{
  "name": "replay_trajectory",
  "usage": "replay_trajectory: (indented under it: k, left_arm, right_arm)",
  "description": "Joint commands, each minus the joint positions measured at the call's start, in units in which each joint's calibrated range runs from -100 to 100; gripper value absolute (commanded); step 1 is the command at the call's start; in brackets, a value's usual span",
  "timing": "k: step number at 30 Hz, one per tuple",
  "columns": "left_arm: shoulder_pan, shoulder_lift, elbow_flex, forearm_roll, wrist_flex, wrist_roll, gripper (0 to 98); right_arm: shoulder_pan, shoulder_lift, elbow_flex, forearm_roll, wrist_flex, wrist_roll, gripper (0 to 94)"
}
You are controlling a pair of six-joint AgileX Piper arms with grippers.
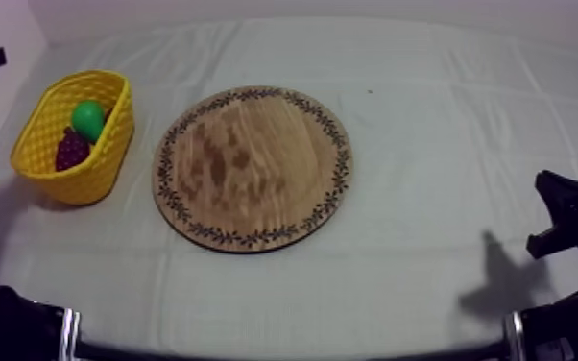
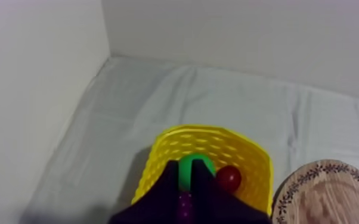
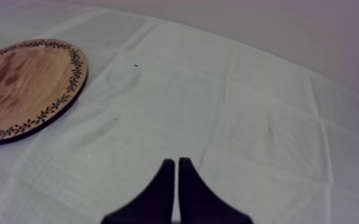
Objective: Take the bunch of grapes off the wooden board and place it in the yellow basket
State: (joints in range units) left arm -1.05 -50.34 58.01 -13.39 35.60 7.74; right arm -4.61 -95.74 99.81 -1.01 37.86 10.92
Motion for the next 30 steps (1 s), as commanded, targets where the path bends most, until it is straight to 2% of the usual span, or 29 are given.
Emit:
replay_trajectory:
  k: [1, 8, 16, 25, 30]
  left_arm:
    - [-0.36, -9.96, 5.15, 1.11, 0.06, -1.06, 7.1]
    - [-1.47, -21.6, 17.65, 4.65, -3.35, -5.12, 7.3]
    - [-1.1, -34.63, 32.06, 5.22, -4.95, -6.76, 7.3]
    - [-0.11, -44.05, 38.29, 5.53, -3.87, -6.55, 4.2]
    - [0.13, -47.63, 40.68, 8.49, -3.88, -9.25, 3.6]
  right_arm:
    - [0.02, -0.01, -0.03, 0.01, -0.04, 0.0, 0.4]
    - [0.02, -0.01, -0.03, 0.01, -0.04, 0.02, 0.4]
    - [0.02, -0.01, -0.03, 0.01, -0.04, 0.0, 0.4]
    - [0.02, -0.01, -0.03, 0.01, -0.04, 0.0, 0.4]
    - [0.02, -0.01, -0.03, 0.01, -0.04, 0.0, 0.4]
